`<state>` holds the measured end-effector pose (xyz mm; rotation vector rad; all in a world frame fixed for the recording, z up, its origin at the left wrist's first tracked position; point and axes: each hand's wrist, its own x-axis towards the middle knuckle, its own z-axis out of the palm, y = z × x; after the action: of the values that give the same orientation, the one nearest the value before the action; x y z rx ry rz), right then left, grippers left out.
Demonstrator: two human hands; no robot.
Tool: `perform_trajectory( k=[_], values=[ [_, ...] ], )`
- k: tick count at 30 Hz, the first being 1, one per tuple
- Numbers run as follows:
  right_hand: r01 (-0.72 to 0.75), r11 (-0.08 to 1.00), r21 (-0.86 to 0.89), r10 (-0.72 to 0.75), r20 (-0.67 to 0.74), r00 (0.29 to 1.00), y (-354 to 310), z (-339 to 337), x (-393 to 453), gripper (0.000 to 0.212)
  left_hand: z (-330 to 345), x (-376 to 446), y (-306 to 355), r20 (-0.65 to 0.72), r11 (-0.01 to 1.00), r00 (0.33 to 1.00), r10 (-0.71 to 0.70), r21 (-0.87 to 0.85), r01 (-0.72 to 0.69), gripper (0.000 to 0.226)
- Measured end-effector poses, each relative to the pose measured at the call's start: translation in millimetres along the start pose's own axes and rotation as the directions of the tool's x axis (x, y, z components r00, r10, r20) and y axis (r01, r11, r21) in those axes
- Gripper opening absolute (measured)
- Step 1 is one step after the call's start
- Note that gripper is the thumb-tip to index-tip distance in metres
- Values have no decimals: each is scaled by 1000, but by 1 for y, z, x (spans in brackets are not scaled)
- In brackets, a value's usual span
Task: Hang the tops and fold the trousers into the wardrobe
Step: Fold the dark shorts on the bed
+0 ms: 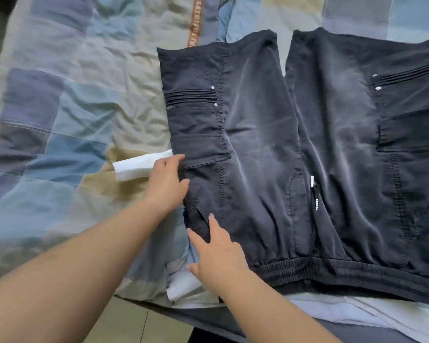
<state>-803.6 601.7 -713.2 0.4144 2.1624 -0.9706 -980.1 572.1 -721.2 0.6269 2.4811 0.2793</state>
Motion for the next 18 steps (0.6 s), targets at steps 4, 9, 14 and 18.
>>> perform_trajectory(
  k=[4,9,14,18],
  values=[
    [-72,997,-37,74,44,996,-6,7,22,69,-11,39,0,72,998,997,1,-57,3,63],
    [-106,994,-38,108,76,991,-7,14,26,73,-24,59,2,78,990,997,24,-138,-13,54],
    [-69,969,236,110,-163,981,3,9,16,58,-31,73,16,-96,944,989,-112,-320,76,25],
    [-4,866,500,165,-276,947,23,0,-7,38,-39,77,49,-30,884,994,-105,-462,79,44]
  ],
)
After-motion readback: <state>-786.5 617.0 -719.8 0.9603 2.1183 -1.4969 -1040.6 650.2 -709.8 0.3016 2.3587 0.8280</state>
